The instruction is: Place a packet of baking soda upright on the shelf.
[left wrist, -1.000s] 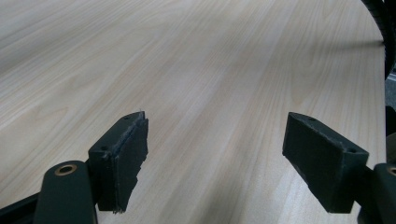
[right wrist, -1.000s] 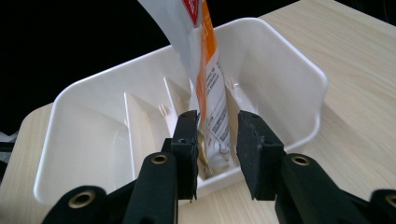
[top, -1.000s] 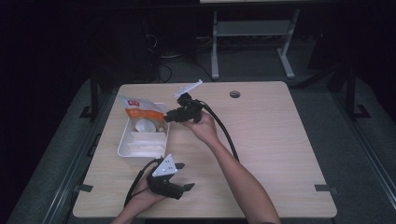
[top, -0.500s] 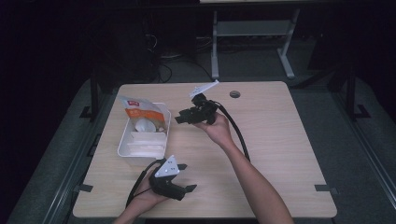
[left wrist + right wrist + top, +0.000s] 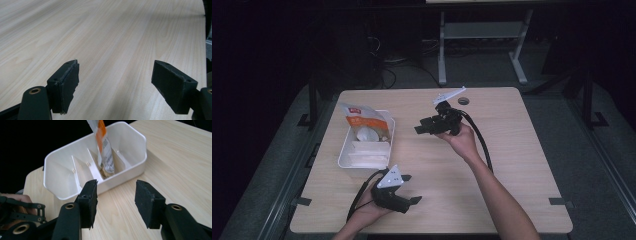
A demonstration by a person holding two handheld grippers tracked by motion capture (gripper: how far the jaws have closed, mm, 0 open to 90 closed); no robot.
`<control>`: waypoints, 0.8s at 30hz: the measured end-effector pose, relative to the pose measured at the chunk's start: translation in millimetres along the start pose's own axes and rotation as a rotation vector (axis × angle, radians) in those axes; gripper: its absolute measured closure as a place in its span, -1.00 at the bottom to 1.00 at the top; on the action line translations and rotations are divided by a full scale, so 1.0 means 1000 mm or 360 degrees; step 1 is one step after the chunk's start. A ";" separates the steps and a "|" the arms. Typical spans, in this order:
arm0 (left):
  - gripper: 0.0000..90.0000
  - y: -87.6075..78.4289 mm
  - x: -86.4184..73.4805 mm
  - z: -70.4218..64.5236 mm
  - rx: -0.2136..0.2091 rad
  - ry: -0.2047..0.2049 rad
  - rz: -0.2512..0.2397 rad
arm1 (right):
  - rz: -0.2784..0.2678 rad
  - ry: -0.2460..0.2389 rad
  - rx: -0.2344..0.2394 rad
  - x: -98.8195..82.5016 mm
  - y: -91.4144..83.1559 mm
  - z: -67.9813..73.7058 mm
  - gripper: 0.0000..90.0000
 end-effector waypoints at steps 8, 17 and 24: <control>-0.53 0.001 0.000 -0.002 -0.0007 0.0010 0.0005 | -0.0018 0.0018 -0.0028 -0.010 -0.019 0.000 0.06; -0.53 0.001 0.000 -0.002 -0.0006 0.0008 0.0004 | -0.0045 0.0049 -0.0068 -0.024 -0.041 0.000 -0.02; -0.53 0.001 -0.001 0.000 -0.0001 0.0002 0.0011 | -0.0050 0.0089 -0.0098 -0.036 -0.056 -0.001 -0.05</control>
Point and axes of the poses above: each handheld gripper's, and its own axes: y roughly forward along the jaws, x roughly out of its top, z roughly to its left, the point moved 7 cm from there along y, roughly forward along the jaws, and after that the axes turned 14 degrees about x, right-handed, at the moved point
